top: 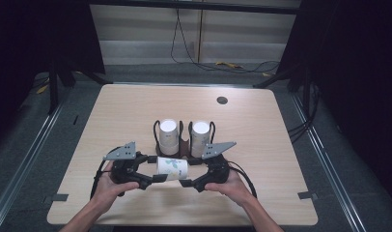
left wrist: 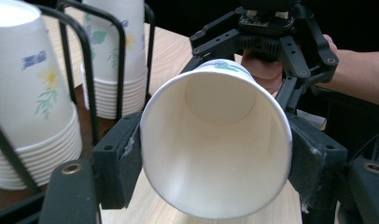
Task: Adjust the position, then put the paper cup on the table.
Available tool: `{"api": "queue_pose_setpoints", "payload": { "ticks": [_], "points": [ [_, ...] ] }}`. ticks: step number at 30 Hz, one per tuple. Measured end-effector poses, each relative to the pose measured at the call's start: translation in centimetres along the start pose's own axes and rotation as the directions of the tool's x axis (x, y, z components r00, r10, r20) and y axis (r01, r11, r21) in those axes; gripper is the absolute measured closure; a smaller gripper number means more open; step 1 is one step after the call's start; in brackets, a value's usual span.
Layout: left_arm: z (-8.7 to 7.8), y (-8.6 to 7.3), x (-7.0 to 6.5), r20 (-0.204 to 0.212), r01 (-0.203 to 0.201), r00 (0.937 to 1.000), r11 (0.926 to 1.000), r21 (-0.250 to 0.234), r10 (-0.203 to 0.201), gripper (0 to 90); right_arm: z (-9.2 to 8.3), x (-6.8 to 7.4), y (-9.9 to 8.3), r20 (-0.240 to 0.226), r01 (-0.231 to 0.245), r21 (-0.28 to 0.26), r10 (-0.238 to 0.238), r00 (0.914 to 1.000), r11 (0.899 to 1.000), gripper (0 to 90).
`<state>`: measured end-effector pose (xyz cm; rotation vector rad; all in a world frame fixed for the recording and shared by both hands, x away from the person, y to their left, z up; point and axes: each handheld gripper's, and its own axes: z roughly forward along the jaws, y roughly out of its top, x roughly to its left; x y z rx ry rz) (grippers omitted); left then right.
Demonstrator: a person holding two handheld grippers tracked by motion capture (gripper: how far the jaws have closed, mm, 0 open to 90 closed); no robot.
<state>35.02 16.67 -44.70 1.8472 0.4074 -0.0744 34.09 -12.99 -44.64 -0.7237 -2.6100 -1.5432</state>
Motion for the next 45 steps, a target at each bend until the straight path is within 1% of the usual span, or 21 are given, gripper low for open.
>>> {"api": "queue_pose_setpoints", "payload": {
  "ticks": [4,6,7,8,11,16,18,24,25,26,27,28,30,31,32,36,39,40,41,43,45],
  "points": [
    [-0.7,0.0,0.2,-0.026,0.020,0.9995,0.9996,0.019,-0.020,28.2,-0.1,-0.2,0.0,0.017,-0.012,-0.007,0.012,0.9998,1.000,16.2],
    [-0.9,0.0,0.3,-0.036,0.021,0.9991,0.9995,0.025,-0.020,28.2,-0.3,-0.1,0.0,0.023,-0.013,-0.009,0.013,0.9997,1.000,16.3],
    [-1.3,0.0,0.3,-0.057,0.024,0.9981,0.9992,0.032,-0.022,28.2,-0.5,0.0,0.1,0.030,-0.013,-0.011,0.013,0.9995,1.000,16.6],
    [-1.3,0.0,0.3,-0.057,0.024,0.9981,0.9992,0.032,-0.022,28.2,-0.5,0.0,0.1,0.030,-0.013,-0.011,0.013,0.9995,1.000,16.6],
    [-1.8,0.0,0.6,-0.081,0.039,0.9961,0.9985,0.039,-0.036,28.4,-1.4,0.0,-0.1,0.064,-0.022,-0.015,0.022,0.9977,1.000,16.8],
    [-1.9,0.5,0.9,-0.084,0.044,0.9957,0.9971,0.061,-0.039,28.3,-2.6,-0.1,-0.6,0.102,-0.038,-0.025,0.040,0.9939,0.999,17.0],
    [-2.1,0.7,1.2,-0.075,0.038,0.9967,0.9969,0.069,-0.033,28.3,-3.2,-0.1,-0.6,0.122,-0.040,-0.031,0.043,0.9916,0.999,17.3],
    [-2.7,0.7,1.9,-0.105,0.057,0.9933,0.9947,0.085,-0.048,28.4,-4.0,-0.4,-1.0,0.172,-0.063,-0.056,0.072,0.9825,0.996,17.6],
    [-3.0,0.8,2.0,-0.116,0.062,0.9919,0.9938,0.092,-0.051,28.4,-4.3,-0.6,-1.4,0.197,-0.080,-0.072,0.093,0.9760,0.994,17.9],
    [-3.0,0.8,2.0,-0.116,0.062,0.9919,0.9938,0.092,-0.051,28.4,-4.3,-0.6,-1.4,0.197,-0.080,-0.072,0.093,0.9760,0.994,17.9],
    [-3.3,0.8,2.1,-0.122,0.061,0.9912,0.9938,0.093,-0.049,28.4,-4.4,-0.7,-1.6,0.212,-0.084,-0.069,0.097,0.9725,0.994,18.0],
    [-3.7,0.8,2.3,-0.138,0.073,0.9887,0.9929,0.094,-0.060,28.3,-4.7,-0.8,-1.9,0.238,-0.081,-0.058,0.092,0.9670,0.995,17.9],
    [-4.0,0.8,2.4,-0.144,0.077,0.9876,0.9925,0.096,-0.062,28.3,-4.8,-0.9,-2.1,0.243,-0.086,-0.060,0.099,0.9650,0.994,17.9],
    [-4.3,0.8,2.6,-0.161,0.086,0.9845,0.9916,0.097,-0.069,28.3,-5.1,-1.1,-2.3,0.259,-0.090,-0.059,0.103,0.9603,0.994,17.8],
    [-4.4,0.8,2.7,-0.167,0.103,0.9821,0.9908,0.089,-0.087,28.3,-5.2,-1.3,-2.3,0.263,-0.095,-0.063,0.109,0.9588,0.993,17.7],
    [-4.5,0.7,2.9,-0.178,0.104,0.9804,0.9898,0.098,-0.085,28.2,-5.5,-1.7,-2.4,0.282,-0.096,-0.074,0.113,0.9528,0.993,17.6],
    [-5.0,0.7,3.4,-0.205,0.118,0.9744,0.9861,0.118,-0.092,28.1,-6.1,-2.2,-2.7,0.299,-0.109,-0.091,0.131,0.9451,0.990,17.5],
    [-5.0,0.7,3.4,-0.205,0.118,0.9744,0.9861,0.118,-0.092,28.1,-6.1,-2.2,-2.7,0.299,-0.109,-0.091,0.131,0.9451,0.990,17.5],
    [-5.4,0.9,3.7,-0.216,0.139,0.9705,0.9813,0.133,-0.108,28.0,-6.4,-2.5,-2.9,0.310,-0.117,-0.099,0.142,0.9402,0.988,17.5],
    [-5.7,1.1,4.0,-0.226,0.133,0.9694,0.9792,0.153,-0.096,28.0,-6.6,-2.8,-3.1,0.317,-0.124,-0.104,0.150,0.9365,0.987,17.5],
    [-6.2,1.2,4.3,-0.249,0.141,0.9634,0.9786,0.150,-0.100,28.1,-6.6,-2.9,-3.2,0.316,-0.129,-0.104,0.155,0.9359,0.986,17.5]
  ]
}}
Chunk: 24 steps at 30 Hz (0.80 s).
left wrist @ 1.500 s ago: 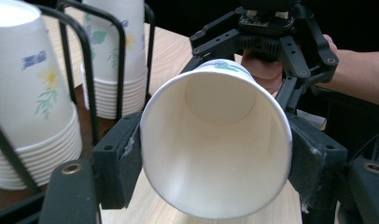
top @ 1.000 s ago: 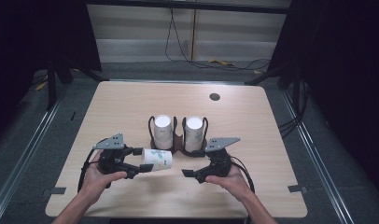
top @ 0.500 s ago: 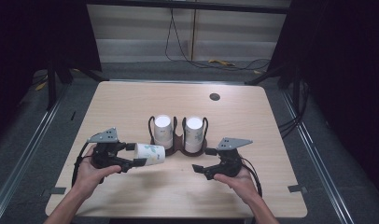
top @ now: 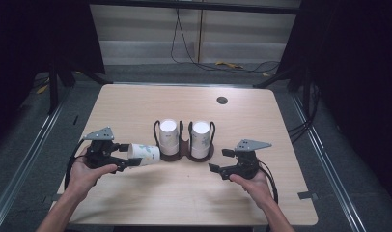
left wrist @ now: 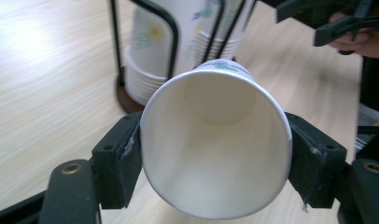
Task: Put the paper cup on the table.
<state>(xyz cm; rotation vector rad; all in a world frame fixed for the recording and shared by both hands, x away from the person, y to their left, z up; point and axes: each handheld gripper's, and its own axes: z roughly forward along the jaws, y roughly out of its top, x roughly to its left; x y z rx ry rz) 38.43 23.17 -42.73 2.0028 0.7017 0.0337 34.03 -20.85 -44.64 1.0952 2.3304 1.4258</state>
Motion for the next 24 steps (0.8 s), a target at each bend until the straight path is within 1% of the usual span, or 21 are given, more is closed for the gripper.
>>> {"api": "queue_pose_setpoints", "payload": {
  "ticks": [1,2,3,4,5,6,7,8,9,11,12,14,15,16,17,19,21,23,24],
  "points": [
    [0.0,0.0,0.0,0.000,0.000,1.0000,1.0000,0.000,0.000,28.0,0.0,0.0,0.0,0.000,0.000,0.000,0.000,1.0000,1.000,17.5],
    [-0.2,0.0,0.3,-0.018,0.008,0.9998,1.0000,0.003,-0.008,28.0,0.1,-0.1,-0.1,-0.003,-0.003,0.001,0.003,1.0000,1.000,17.5],
    [-0.2,0.0,0.3,-0.018,0.008,0.9998,1.0000,0.003,-0.008,28.0,0.1,-0.1,-0.1,-0.003,-0.003,0.001,0.003,1.0000,1.000,17.5],
    [-0.4,0.0,0.6,-0.039,0.012,0.9992,0.9999,0.008,-0.012,28.0,0.2,-0.1,-0.2,-0.001,-0.006,0.010,0.006,1.0000,1.000,17.5],
    [-0.4,0.0,0.6,-0.039,0.012,0.9992,0.9999,0.008,-0.012,28.1,0.2,-0.1,-0.2,-0.001,-0.006,0.010,0.006,1.0000,1.000,17.5],
    [-0.5,0.0,0.9,-0.057,0.012,0.9983,0.9999,0.011,-0.011,28.0,0.2,-0.2,-0.4,-0.001,-0.007,0.015,0.007,1.0000,1.000,17.6],
    [-0.5,0.0,0.9,-0.057,0.012,0.9983,0.9999,0.011,-0.011,28.0,0.2,-0.2,-0.4,-0.001,-0.007,0.015,0.007,1.0000,1.000,17.6],
    [-0.4,0.0,1.1,-0.076,0.018,0.9970,0.9995,0.027,-0.016,28.0,0.1,-0.1,-0.5,0.002,-0.009,0.018,0.009,1.0000,1.000,17.5],
    [-0.4,0.0,1.1,-0.076,0.018,0.9970,0.9995,0.027,-0.016,28.0,0.1,-0.1,-0.5,0.002,-0.009,0.018,0.009,1.0000,1.000,17.5],
    [-0.5,0.1,1.4,-0.091,0.022,0.9957,0.9991,0.036,-0.019,28.0,0.0,-0.2,-0.5,0.004,-0.007,0.015,0.007,1.0000,1.000,17.5],
    [-0.6,0.1,1.6,-0.106,0.038,0.9938,0.9983,0.045,-0.033,27.9,0.0,-0.2,-0.6,0.010,-0.007,0.017,0.007,0.9999,1.000,17.5],
    [-0.7,0.2,1.7,-0.113,0.038,0.9931,0.9980,0.050,-0.032,27.9,0.0,-0.3,-0.6,0.012,-0.008,0.015,0.008,0.9999,1.000,17.6],
    [-1.0,0.5,1.8,-0.128,0.041,0.9911,0.9979,0.049,-0.034,27.9,0.0,-0.3,-0.6,0.017,-0.010,0.014,0.010,0.9998,1.000,17.8],
    [-1.0,0.6,1.7,-0.142,0.031,0.9896,0.9974,0.064,-0.022,27.8,0.0,-0.2,-0.6,0.021,-0.011,0.017,0.010,0.9997,1.000,17.8],
    [-1.1,0.7,1.7,-0.148,0.020,0.9889,0.9968,0.078,-0.009,27.7,0.0,-0.1,-0.6,0.023,-0.006,0.019,0.006,0.9997,1.000,17.8],
    [-1.2,0.8,1.6,-0.139,0.025,0.9902,0.9962,0.083,-0.013,27.5,-0.1,0.1,-0.6,0.028,0.003,0.022,-0.003,0.9996,1.000,18.0],
    [-1.3,1.0,1.7,-0.153,0.023,0.9882,0.9955,0.092,-0.009,27.4,-0.3,0.3,-0.5,0.037,0.021,0.023,-0.021,0.9991,1.000,18.0],
    [-1.4,1.2,1.9,-0.167,0.030,0.9859,0.9953,0.092,-0.015,27.4,-0.6,0.2,-0.4,0.033,0.012,0.009,-0.012,0.9994,1.000,18.0],
    [-1.3,1.3,2.0,-0.190,0.033,0.9817,0.9942,0.102,-0.013,27.4,-0.6,0.2,-0.4,0.036,0.013,0.010,-0.014,0.9993,1.000,18.0]
  ]
}}
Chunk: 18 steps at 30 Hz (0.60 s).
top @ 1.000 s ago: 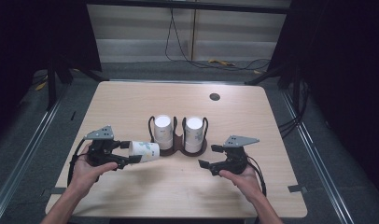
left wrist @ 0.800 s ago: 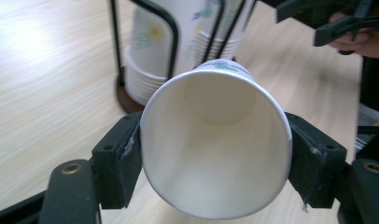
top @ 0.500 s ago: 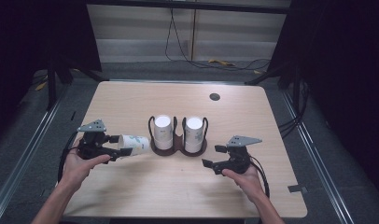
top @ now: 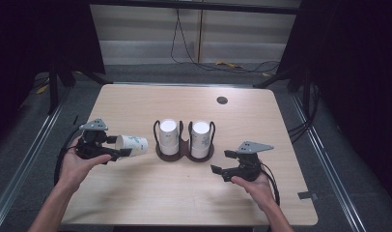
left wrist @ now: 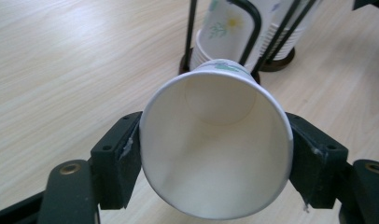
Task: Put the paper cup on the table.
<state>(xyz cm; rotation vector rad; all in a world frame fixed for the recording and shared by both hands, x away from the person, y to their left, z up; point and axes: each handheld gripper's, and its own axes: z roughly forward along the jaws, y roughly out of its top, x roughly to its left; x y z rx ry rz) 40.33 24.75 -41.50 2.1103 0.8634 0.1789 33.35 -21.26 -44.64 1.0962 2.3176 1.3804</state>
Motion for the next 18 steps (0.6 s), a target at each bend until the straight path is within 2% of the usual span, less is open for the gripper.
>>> {"api": "queue_pose_setpoints", "payload": {
  "ticks": [1,5,7,8,12,15,16,18],
  "points": [
    [0.0,0.1,0.1,-0.031,0.005,0.9995,0.9999,0.011,-0.005,27.2,0.0,-0.1,0.0,0.002,-0.003,0.001,0.003,1.0000,1.000,18.0],
    [0.2,0.4,0.7,-0.067,0.033,0.9973,0.9988,0.036,-0.030,26.9,0.1,-0.3,-0.1,0.004,-0.006,0.006,0.006,1.0000,1.000,18.0],
    [0.2,0.5,0.9,-0.069,0.024,0.9974,0.9984,0.052,-0.020,26.8,0.1,-0.4,0.0,0.006,-0.004,0.007,0.004,1.0000,1.000,18.0],
    [0.2,0.7,1.3,-0.069,0.038,0.9970,0.9978,0.054,-0.035,26.7,0.1,-0.5,0.0,0.011,-0.010,0.003,0.010,0.9999,1.000,18.0],
    [0.6,1.2,2.1,-0.086,0.045,0.9956,0.9952,0.087,-0.037,26.1,0.2,-0.5,0.0,0.011,-0.006,0.006,0.006,0.9999,1.000,18.0],
    [0.6,1.3,2.2,-0.096,0.032,0.9951,0.9960,0.083,-0.023,25.9,0.2,-0.4,-0.1,0.006,-0.008,0.011,0.007,1.0000,1.000,18.0],
    [0.8,1.4,2.5,-0.082,0.040,0.9961,0.9949,0.092,-0.033,25.8,0.3,-0.4,-0.1,0.005,-0.007,0.013,0.007,1.0000,1.000,18.0],
    [1.0,1.4,2.9,-0.096,0.047,0.9947,0.9949,0.090,-0.038,25.7,0.4,-0.4,-0.1,0.002,-0.007,0.016,0.007,1.0000,1.000,18.0]
  ]
}}
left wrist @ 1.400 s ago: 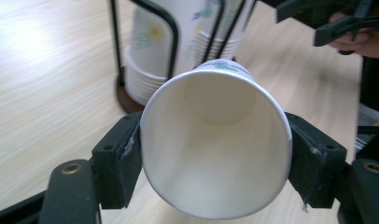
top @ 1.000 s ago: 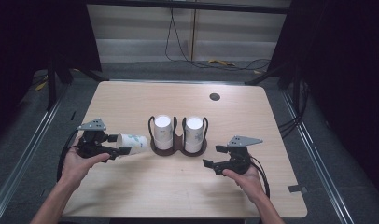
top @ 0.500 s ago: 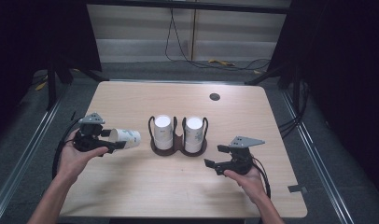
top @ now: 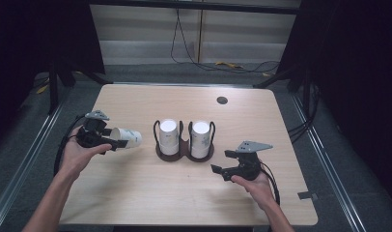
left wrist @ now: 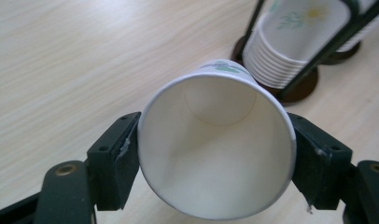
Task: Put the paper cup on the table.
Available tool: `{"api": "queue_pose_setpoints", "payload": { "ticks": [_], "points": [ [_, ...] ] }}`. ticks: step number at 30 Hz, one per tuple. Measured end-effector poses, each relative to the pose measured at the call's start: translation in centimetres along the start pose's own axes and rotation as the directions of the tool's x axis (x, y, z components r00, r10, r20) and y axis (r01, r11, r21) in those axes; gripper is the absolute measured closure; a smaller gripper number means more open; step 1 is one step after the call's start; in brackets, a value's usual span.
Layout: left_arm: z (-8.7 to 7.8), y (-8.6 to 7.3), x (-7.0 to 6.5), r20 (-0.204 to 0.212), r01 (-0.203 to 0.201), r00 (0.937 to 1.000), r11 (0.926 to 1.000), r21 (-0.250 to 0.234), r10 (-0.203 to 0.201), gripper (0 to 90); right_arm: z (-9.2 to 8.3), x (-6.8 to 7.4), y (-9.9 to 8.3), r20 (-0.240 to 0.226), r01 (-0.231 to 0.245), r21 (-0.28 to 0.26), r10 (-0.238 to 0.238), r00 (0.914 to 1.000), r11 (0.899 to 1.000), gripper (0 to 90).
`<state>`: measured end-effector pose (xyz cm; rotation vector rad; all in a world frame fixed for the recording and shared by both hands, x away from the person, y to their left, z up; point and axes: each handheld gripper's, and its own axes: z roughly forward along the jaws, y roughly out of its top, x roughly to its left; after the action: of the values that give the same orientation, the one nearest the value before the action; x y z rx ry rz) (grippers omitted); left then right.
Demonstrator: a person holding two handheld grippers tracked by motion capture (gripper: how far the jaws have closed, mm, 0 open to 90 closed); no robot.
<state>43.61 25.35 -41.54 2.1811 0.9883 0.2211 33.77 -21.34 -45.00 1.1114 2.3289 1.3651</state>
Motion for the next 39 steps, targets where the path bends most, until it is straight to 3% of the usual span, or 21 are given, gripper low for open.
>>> {"api": "queue_pose_setpoints", "payload": {
  "ticks": [6,11,12,19,28,34,39],
  "points": [
    [0.0,0.4,0.7,-0.032,-0.010,0.9994,0.9984,0.055,0.012,24.1,0.1,0.0,0.0,0.000,0.003,-0.001,-0.003,1.0000,1.000,18.0],
    [0.3,0.4,1.4,-0.035,-0.001,0.9994,0.9980,0.063,0.003,25.5,0.2,0.1,0.0,-0.001,0.010,0.008,-0.010,1.0000,1.000,18.3],
    [0.6,0.3,1.6,-0.055,0.001,0.9985,0.9978,0.066,0.002,25.5,0.2,0.2,0.0,-0.002,0.008,0.008,-0.008,1.0000,1.000,18.2],
    [1.5,0.9,2.2,-0.088,0.022,0.9960,0.9968,0.077,-0.015,25.0,0.3,0.1,-0.1,-0.001,0.008,0.013,-0.008,1.0000,1.000,18.3],
    [2.9,1.2,2.6,-0.094,0.033,0.9953,0.9932,0.111,-0.023,24.3,0.4,0.1,-0.2,-0.004,0.013,0.017,-0.013,0.9999,1.000,18.5],
    [2.8,1.3,3.1,-0.090,0.051,0.9951,0.9936,0.101,-0.042,23.7,0.6,0.2,-0.2,-0.005,0.007,0.023,-0.007,1.0000,1.000,18.6],
    [3.5,1.3,3.2,-0.092,0.038,0.9954,0.9929,0.113,-0.027,22.4,0.7,0.3,-0.2,-0.005,0.009,0.028,-0.008,1.0000,1.000,18.7]
  ]
}}
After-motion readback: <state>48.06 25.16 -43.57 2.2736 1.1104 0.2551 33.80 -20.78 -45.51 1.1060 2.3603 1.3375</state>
